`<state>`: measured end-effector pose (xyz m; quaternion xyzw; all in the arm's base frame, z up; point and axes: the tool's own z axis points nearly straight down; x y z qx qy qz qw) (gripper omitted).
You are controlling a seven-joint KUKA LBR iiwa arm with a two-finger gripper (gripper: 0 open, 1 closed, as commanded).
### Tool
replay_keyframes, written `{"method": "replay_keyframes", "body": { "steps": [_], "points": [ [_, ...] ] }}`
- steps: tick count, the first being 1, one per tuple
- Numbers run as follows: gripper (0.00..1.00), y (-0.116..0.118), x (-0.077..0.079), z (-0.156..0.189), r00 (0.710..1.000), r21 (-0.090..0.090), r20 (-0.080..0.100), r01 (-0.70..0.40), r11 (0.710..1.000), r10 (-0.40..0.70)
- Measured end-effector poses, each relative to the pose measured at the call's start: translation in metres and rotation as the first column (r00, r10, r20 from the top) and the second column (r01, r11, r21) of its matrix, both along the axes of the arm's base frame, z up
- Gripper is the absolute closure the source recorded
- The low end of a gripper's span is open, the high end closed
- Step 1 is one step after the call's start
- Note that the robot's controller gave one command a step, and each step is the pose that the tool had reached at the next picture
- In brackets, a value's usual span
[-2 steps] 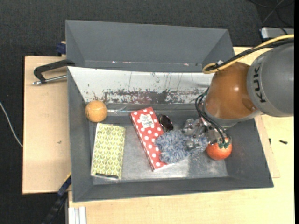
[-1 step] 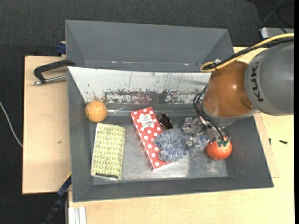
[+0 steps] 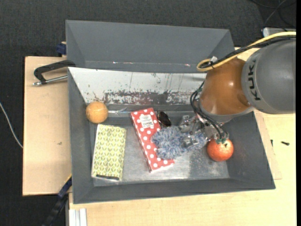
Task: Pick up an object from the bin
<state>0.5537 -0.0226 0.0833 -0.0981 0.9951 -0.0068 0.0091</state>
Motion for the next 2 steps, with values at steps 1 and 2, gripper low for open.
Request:
{"method": "replay_keyframes", "body": {
  "steps": [1, 2],
  "points": [
    [1.00, 0.004, -0.009, 0.035, 1.000, 0.012, -0.017, 0.024, 1.000, -0.024],
    [1.00, 0.002, -0.002, 0.185, 1.000, 0.013, -0.014, 0.019, 1.000, -0.019]
  ]
}}
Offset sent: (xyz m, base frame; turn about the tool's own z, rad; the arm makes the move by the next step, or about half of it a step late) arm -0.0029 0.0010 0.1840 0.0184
